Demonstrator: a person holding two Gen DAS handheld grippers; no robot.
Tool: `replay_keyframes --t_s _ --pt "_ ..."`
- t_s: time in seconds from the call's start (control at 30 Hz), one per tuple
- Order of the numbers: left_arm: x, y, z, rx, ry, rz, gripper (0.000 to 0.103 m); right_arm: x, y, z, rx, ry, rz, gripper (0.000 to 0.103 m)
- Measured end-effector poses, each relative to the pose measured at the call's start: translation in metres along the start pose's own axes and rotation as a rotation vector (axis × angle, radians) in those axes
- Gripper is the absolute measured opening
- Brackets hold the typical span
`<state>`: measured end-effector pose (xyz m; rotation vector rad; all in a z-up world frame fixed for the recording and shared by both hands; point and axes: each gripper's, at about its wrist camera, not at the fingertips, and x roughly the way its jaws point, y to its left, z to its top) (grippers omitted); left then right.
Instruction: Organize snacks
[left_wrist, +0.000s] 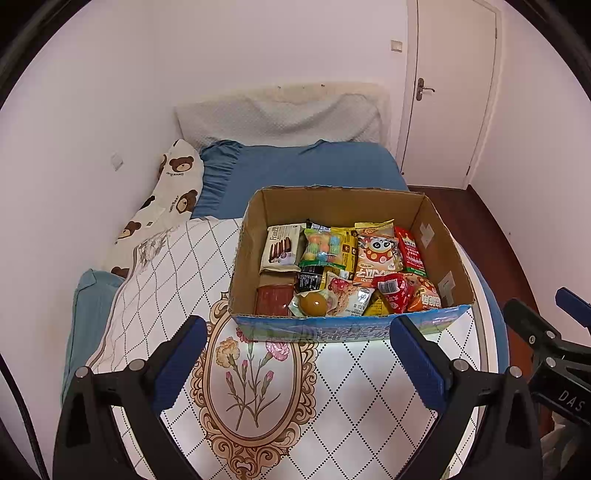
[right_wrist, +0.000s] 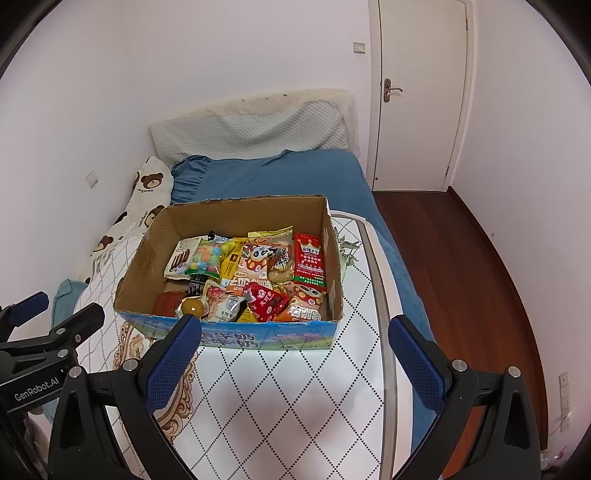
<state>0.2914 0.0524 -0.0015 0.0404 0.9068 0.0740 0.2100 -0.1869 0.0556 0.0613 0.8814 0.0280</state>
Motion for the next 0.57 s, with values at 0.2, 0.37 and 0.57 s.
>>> replay_keyframes --t_s 0.2,0.37,0.57 --pt "-0.0002 -0.0004 0.0014 0.003 -0.003 0.0 0.101 0.0001 0.0003 0.0012 0.004 0.001 0.004 0.103" --pt "-0.001 -0.0006 0.0019 0.001 -0.004 -0.006 0.101 -0.0006 0.0002 0.0009 0.005 0.0 0.003 0.103" --pt "-0.0024 -0.0021 0.0024 0.004 -0.015 -0.009 0.101 -0.001 -0.0004 0.0006 0.006 0.0 0.002 0.103"
